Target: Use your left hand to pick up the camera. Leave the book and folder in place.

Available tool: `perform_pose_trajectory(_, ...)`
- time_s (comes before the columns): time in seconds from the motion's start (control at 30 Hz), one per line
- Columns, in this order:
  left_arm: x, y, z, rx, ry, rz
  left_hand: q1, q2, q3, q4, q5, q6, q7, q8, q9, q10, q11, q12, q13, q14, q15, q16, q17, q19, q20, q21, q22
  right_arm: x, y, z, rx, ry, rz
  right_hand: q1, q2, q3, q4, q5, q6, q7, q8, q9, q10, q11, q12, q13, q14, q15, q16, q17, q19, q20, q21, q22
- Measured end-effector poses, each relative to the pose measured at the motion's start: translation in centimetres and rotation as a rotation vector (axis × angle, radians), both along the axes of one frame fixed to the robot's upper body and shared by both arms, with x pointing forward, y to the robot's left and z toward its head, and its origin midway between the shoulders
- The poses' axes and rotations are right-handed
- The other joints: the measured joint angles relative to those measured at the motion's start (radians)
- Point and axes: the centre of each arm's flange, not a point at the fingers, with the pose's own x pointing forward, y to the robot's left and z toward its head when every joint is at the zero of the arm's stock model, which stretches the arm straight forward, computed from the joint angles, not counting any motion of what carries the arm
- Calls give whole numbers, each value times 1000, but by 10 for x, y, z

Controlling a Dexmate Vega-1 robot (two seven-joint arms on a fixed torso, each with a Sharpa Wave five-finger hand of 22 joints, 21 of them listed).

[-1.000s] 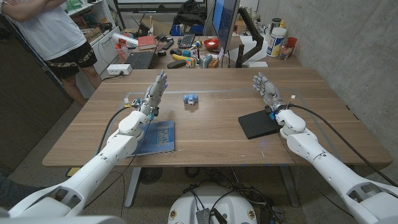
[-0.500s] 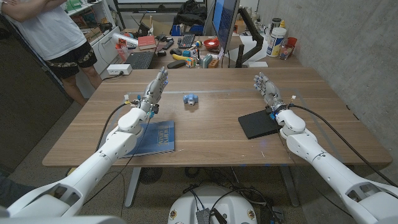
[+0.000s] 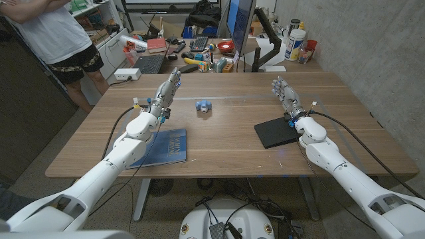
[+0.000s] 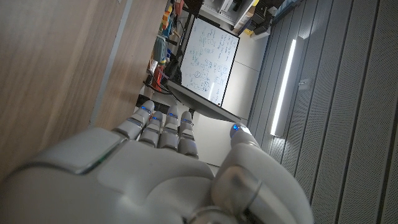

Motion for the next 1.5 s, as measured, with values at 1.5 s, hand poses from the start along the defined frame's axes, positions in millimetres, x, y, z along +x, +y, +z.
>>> perform_pose_trajectory(1.5, -27, -14, 20, 121, -71, 77, 8, 8, -4, -4, 0, 4, -4, 0, 5, 5, -5, 0, 0, 4, -4, 0, 0, 0, 0, 0, 0, -3, -1, 1, 7, -12, 12, 0, 0, -2, -7, 4, 11, 0, 0, 0, 11, -11, 0, 0, 5, -5, 0, 0, 0, 0, -7, 0)
